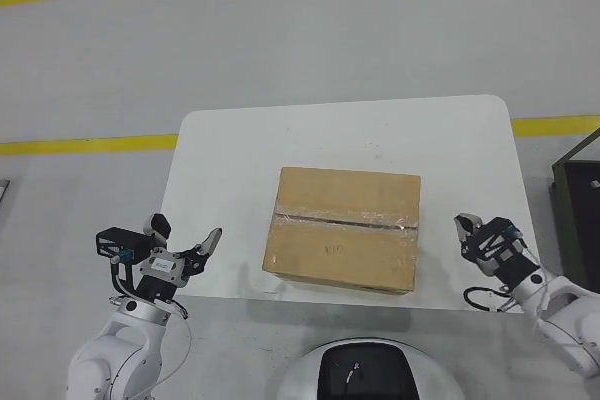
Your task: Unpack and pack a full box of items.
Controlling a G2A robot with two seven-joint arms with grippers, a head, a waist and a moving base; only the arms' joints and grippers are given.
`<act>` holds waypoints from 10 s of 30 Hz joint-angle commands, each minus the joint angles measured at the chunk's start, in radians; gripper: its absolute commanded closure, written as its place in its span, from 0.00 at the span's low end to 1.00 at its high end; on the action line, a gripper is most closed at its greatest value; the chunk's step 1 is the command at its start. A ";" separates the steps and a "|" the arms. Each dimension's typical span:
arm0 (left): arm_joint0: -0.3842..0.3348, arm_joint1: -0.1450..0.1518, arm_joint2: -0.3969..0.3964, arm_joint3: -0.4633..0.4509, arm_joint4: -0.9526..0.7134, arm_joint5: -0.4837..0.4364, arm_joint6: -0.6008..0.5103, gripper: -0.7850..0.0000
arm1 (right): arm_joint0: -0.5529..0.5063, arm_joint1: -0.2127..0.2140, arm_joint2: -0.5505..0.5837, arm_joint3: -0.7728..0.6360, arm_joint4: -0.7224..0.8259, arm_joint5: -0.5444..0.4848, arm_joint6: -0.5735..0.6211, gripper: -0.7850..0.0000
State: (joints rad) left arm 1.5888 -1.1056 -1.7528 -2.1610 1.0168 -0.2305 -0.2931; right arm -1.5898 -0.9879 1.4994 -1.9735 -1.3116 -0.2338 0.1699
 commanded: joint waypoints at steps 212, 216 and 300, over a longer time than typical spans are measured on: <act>-0.261 -0.069 -0.190 0.303 0.011 0.036 -0.035 0.00 | -0.087 -0.084 0.184 -0.039 -0.023 -0.080 -0.047 1.00; -0.224 -0.074 -0.197 0.290 -0.088 0.036 0.026 0.00 | -0.084 -0.086 0.183 -0.035 0.006 -0.086 -0.044 0.99; -0.388 -0.060 0.385 0.104 -0.025 -0.165 -0.215 0.00 | 0.005 -0.081 0.132 -0.125 -0.023 -0.183 0.005 0.99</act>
State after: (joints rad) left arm 1.2387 -1.1605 -1.4585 -2.0827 0.9727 -0.4007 -0.4936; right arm -1.5699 -1.0687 1.6119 -2.1014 -1.3437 -0.4231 0.1814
